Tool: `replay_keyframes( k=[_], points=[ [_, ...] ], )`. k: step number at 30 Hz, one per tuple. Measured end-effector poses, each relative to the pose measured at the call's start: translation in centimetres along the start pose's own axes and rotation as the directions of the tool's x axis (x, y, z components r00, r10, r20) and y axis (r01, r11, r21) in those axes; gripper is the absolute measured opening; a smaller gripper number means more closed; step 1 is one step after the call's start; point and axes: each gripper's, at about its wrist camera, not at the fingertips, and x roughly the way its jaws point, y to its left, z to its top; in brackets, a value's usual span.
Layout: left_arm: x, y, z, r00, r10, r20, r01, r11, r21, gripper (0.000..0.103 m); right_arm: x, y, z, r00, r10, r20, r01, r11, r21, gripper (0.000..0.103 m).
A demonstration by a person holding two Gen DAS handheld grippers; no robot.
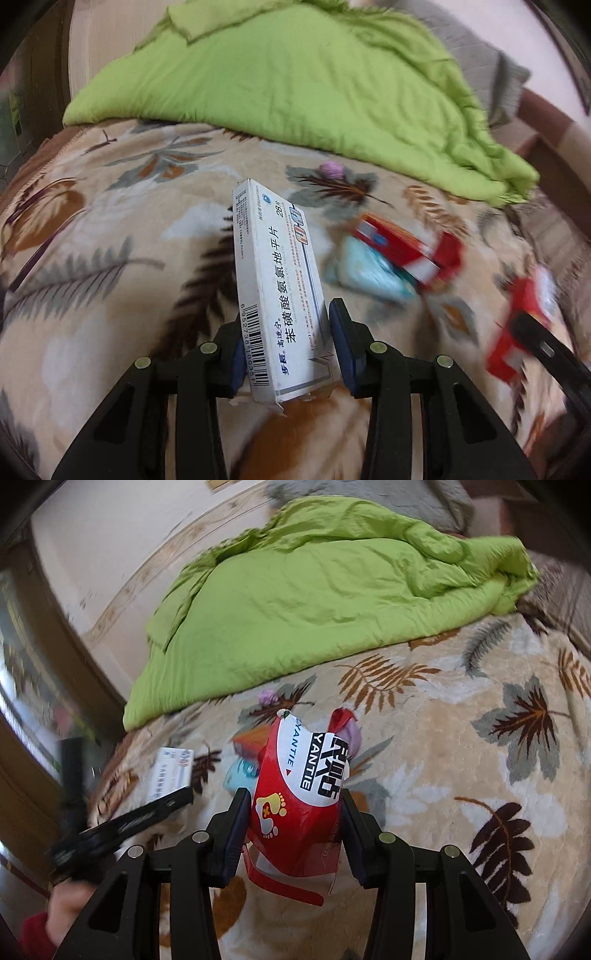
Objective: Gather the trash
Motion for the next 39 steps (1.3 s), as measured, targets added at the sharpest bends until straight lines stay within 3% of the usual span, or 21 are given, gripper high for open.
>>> replay_keyframes(
  k=[7, 12, 21, 29, 39],
  points=[
    [-7.5, -0.7, -4.9, 0.993, -0.011, 0.118, 0.007, 0.999, 0.033, 0.039, -2.2, 2.2, -1.9, 1.0, -0.008, 0.005, 0.009, 0.992, -0.125, 0.051],
    [-9.0, -2.2, -7.7, 0.98, 0.024, 0.199, -0.037, 0.997, 0.062, 0.039, -4.6, 2.9, -4.5, 1.0, -0.011, -0.015, 0.008, 0.984, -0.176, 0.051],
    [-8.1, -3.8, -9.1, 0.978, 0.039, 0.203, -0.071, 0.986, 0.154, 0.039, -7.1, 4.0, -6.9, 0.999, -0.03, 0.016, 0.034, 0.963, -0.268, 0.051],
    [-7.4, -3.1, -9.1, 0.978, 0.072, 0.194, -0.101, 0.985, 0.142, 0.039, -6.3, 3.0, -6.3, 0.999, -0.033, 0.002, 0.033, 0.978, -0.208, 0.051],
    [-7.1, -3.0, -9.0, 0.977, 0.086, 0.194, -0.115, 0.983, 0.144, 0.039, -6.3, 3.1, -6.3, 0.999, -0.038, 0.002, 0.038, 0.976, -0.212, 0.051]
  ],
)
